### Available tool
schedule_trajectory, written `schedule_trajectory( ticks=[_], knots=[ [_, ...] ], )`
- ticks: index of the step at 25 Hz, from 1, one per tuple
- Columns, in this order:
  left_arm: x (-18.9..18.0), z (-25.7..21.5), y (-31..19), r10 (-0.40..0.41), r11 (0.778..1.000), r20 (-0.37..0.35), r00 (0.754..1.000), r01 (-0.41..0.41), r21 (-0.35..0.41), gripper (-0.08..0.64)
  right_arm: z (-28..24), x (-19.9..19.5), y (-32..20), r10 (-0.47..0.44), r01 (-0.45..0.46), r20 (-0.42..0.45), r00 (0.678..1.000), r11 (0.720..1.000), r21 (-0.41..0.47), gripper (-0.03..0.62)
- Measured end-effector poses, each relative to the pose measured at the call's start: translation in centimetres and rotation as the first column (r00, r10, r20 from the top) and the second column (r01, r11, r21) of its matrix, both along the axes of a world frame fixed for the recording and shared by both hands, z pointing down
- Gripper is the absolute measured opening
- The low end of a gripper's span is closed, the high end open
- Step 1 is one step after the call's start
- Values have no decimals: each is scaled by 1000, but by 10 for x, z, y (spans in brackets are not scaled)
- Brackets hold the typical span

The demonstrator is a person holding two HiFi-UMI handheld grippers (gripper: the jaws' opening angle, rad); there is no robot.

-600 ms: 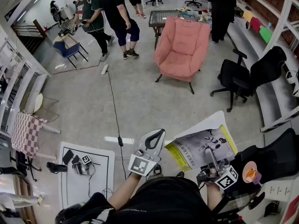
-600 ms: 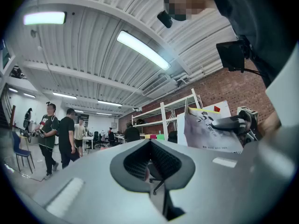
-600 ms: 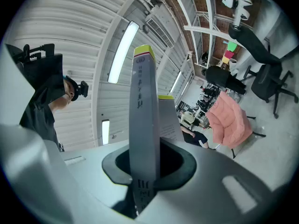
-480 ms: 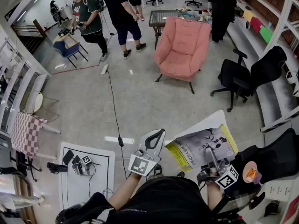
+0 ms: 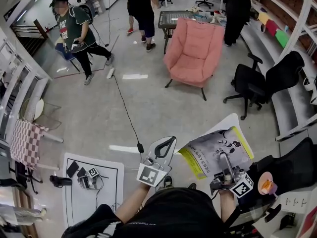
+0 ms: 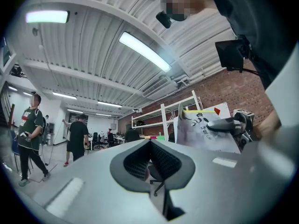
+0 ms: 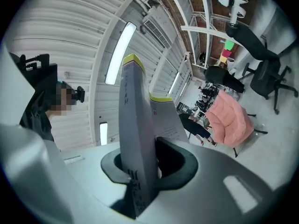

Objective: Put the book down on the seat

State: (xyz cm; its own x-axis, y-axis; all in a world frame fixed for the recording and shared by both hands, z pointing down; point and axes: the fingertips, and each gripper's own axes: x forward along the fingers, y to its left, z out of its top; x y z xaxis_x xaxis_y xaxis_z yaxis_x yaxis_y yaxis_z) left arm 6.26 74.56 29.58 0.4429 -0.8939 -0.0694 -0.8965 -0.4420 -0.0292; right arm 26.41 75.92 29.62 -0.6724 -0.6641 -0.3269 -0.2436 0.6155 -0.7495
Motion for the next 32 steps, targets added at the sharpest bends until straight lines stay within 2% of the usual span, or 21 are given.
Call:
schedule_trajectory(
  ticks=[8, 14, 20, 27, 32],
  knots=[
    [-31, -2, -10, 43, 999, -4, 999, -43, 19, -3, -4, -37, -13, 25, -26, 22, 999, 1000, 11, 98],
    [-45, 5, -20, 84, 996, 2, 996, -84, -4, -3, -10, -59, -28, 50, -51, 27, 998, 998, 37, 97],
    [-47, 11, -46, 90, 996, 12, 996, -90, -28, -3, -3, -57, -57, 52, -52, 44, 998, 999, 6, 97],
    [-31, 10, -106, 61, 997, 23, 998, -60, -40, -3, 6, -39, -120, 40, -39, 79, 996, 999, -12, 97],
    [-13, -1, -152, 39, 999, 27, 999, -39, -11, -3, 6, -23, -164, 23, -22, 86, 996, 1000, -12, 97]
  ],
)
